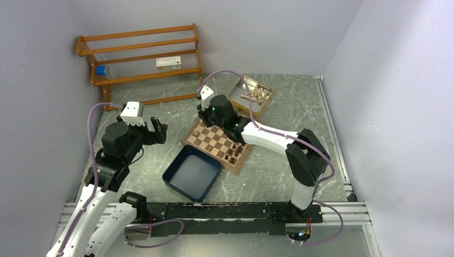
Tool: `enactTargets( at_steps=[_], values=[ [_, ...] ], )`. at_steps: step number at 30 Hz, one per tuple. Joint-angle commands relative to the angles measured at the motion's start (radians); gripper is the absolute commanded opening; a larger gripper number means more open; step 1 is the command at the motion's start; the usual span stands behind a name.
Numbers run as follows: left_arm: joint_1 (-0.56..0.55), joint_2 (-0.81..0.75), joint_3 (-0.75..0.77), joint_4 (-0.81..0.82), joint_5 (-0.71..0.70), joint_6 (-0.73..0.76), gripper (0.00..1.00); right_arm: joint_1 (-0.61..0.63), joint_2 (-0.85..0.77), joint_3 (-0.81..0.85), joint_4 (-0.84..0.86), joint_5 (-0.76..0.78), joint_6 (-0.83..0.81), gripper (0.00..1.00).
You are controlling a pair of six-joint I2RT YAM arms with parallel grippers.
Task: Set up the chess pieces on the board
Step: Place the chess piece on the chessboard.
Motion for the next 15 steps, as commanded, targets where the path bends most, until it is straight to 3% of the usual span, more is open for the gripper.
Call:
enactTargets(
  at_steps=[1, 15],
  values=[
    [0.007, -0.010, 0.017, -0.003, -0.078, -0.010, 0.93, 0.062, -0.038, -0.044, 0.108, -0.032, -0.074, 0.11],
    [0.007, -0.020, 0.021, -0.010, -0.137, -0.013, 0.94, 0.122, 0.028, -0.082, 0.186, -0.096, -0.150, 0.11]
  ],
)
